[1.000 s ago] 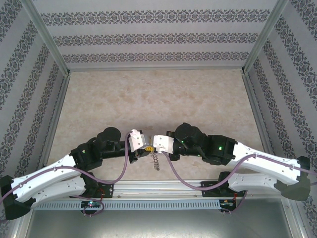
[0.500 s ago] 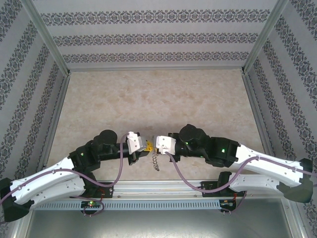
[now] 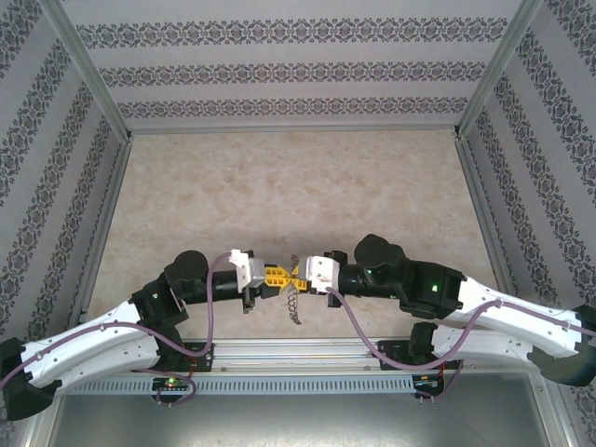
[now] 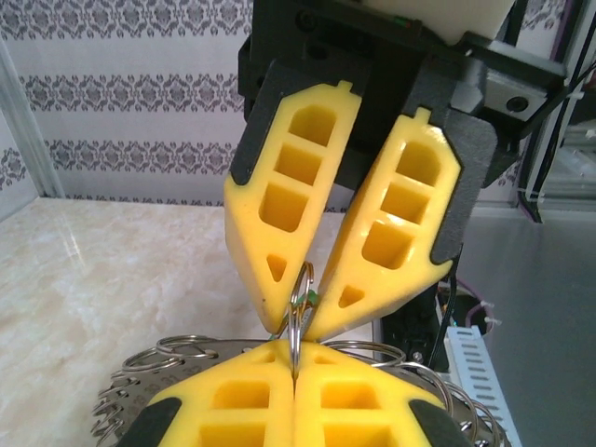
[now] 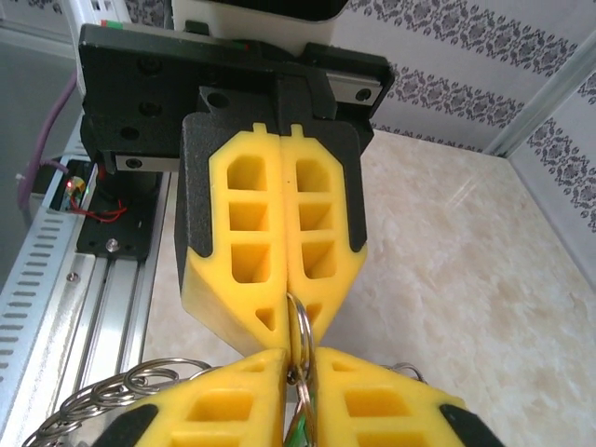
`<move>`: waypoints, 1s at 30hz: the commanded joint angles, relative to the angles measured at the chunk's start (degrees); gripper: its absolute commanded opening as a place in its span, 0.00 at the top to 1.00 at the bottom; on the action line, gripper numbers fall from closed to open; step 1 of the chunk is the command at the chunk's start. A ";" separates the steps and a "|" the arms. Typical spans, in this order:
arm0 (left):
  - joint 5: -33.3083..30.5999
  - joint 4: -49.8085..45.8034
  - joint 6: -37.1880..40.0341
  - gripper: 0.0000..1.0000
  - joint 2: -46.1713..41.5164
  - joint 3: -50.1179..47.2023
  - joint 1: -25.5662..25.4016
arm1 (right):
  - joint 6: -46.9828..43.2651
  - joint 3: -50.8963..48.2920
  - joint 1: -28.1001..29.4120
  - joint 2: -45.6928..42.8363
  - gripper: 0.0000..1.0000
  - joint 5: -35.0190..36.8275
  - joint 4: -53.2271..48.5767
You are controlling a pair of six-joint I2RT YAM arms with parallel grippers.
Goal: Put the keys on the keyring
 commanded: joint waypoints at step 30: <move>-6.40 -10.66 6.68 1.00 2.24 8.01 -0.55 | -2.29 2.17 0.99 4.24 1.00 1.39 -2.51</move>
